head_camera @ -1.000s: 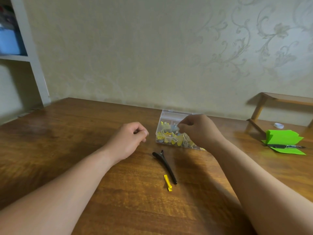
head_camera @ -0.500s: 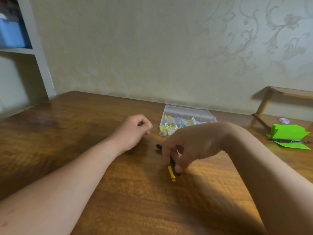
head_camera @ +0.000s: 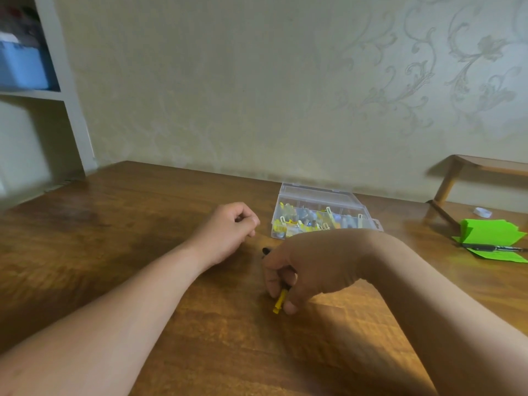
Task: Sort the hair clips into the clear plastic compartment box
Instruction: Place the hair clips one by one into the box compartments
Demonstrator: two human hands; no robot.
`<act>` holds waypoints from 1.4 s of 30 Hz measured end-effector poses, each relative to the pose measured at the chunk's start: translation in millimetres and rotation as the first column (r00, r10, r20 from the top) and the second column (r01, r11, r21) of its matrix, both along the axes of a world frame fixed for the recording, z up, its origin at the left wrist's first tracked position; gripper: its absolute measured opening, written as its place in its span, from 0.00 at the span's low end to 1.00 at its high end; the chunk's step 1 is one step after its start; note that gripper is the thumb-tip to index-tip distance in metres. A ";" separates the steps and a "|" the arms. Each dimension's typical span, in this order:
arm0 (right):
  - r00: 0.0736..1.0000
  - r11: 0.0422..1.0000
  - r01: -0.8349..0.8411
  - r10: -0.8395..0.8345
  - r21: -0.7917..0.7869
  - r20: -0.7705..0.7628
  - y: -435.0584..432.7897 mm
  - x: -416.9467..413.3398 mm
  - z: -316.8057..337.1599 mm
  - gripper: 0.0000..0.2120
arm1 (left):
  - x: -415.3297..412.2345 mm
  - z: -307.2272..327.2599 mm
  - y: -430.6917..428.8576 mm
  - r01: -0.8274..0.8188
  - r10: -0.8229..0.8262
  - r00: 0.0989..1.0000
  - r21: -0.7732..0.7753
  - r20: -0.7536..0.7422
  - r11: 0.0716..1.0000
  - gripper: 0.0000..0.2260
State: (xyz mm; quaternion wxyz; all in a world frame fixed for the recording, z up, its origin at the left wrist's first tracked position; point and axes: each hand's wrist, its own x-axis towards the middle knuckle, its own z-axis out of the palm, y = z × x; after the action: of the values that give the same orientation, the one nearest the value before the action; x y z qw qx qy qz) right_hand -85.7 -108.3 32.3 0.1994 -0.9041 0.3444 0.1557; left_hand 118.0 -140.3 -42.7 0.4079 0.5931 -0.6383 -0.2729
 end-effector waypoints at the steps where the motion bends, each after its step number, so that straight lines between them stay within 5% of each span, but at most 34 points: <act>1: 1.000 1.000 -0.006 0.005 0.011 0.008 0.5 1.1 -0.8 0.11 | 0.3 -0.4 0.1 -0.003 0.003 1.000 0.003 -0.001 1.000 0.07; 8: 0.998 1.000 0.007 -0.006 -0.016 0.059 0.3 7.8 -9.0 0.08 | 0.8 -0.5 -2.1 -0.001 0.001 1.000 0.008 -0.015 1.000 0.07; 11: 0.959 0.998 0.045 -0.030 -0.048 0.283 -3.3 5.6 -2.7 0.05 | 0.1 -0.7 -3.3 -0.004 0.004 1.000 -0.005 -0.010 1.000 0.07; 15: 0.718 0.930 0.366 -0.262 -0.029 0.645 -36.0 -29.9 7.2 0.07 | -0.3 0.7 1.8 0.011 -0.011 1.000 -0.002 0.026 1.000 0.08; 21: 0.450 0.667 0.745 -0.528 0.024 0.720 -76.2 -68.8 -21.3 0.03 | -3.4 1.8 2.4 0.029 -0.029 0.999 -0.005 0.041 1.000 0.08; 26: 0.540 0.677 0.726 -0.449 -0.123 0.711 -81.3 -39.7 -26.6 0.05 | -3.4 2.4 2.4 0.027 -0.027 0.999 -0.007 0.033 1.000 0.08; 33: 0.775 0.694 0.606 -0.405 -0.388 0.486 -94.0 -11.9 -26.9 0.07 | -2.0 0.8 1.0 0.026 -0.026 0.999 -0.008 0.035 1.000 0.08; 42: 0.634 0.623 0.709 -0.360 -0.330 0.684 -77.5 -26.2 -26.6 0.04 | -1.8 0.8 0.6 0.030 -0.030 0.999 -0.008 0.044 1.000 0.08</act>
State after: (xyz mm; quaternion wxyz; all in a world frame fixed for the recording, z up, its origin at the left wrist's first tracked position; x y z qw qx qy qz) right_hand -111.9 -185.8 5.6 0.0475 -0.7680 0.5660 -0.2958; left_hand 116.2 -139.7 -41.9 0.3922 0.5875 -0.6571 -0.2631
